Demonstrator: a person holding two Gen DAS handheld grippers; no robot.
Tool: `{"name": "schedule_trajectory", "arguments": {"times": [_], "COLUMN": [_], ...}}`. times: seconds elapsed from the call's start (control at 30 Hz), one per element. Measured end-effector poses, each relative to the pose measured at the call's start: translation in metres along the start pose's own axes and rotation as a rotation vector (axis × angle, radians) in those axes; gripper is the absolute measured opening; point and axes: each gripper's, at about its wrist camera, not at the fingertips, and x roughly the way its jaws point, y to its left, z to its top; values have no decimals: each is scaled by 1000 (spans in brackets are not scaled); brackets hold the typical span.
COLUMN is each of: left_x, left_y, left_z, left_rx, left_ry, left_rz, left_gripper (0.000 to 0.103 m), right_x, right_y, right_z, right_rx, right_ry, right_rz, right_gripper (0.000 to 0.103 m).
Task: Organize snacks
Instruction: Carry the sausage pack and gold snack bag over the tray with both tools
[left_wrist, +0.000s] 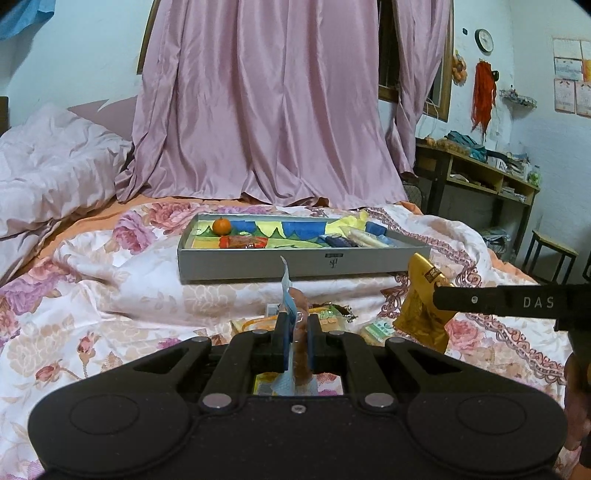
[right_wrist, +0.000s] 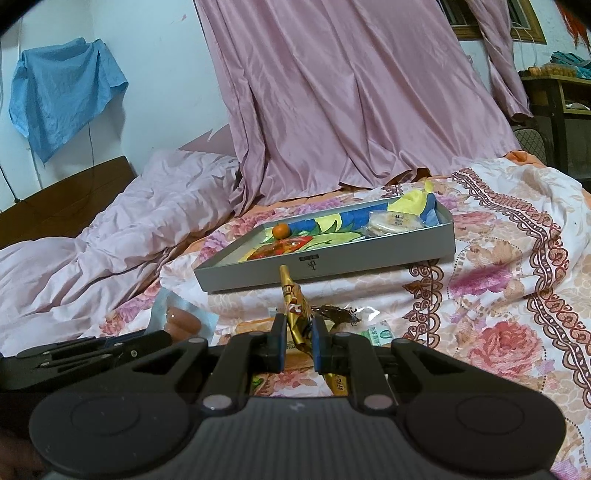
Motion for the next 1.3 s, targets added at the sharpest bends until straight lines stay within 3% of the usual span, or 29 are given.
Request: {"name": "schedule_trajectory", "arguments": {"times": [0.43,0.73,1.03,1.3], "left_x": [7,34,121,210], "left_y": [2,9,25,37], "left_z": [34,89,134,135], "left_rx": [4,11,-54,-96], "left_ry": [-85,-185,-192,-130], "left_rz": [-2,2,6,16], "left_gripper": [9,9,9,9], "right_x": [7,31,93,180], "right_y": [8,5,-3,-19], "right_z": [27,75,131,139], "right_rx": [-18,-35,-104,-151], "right_ry": [-56,-116,-127,-47], "right_rz": [24,16,-43,-135], "right_gripper": [16,16,16,16]}}
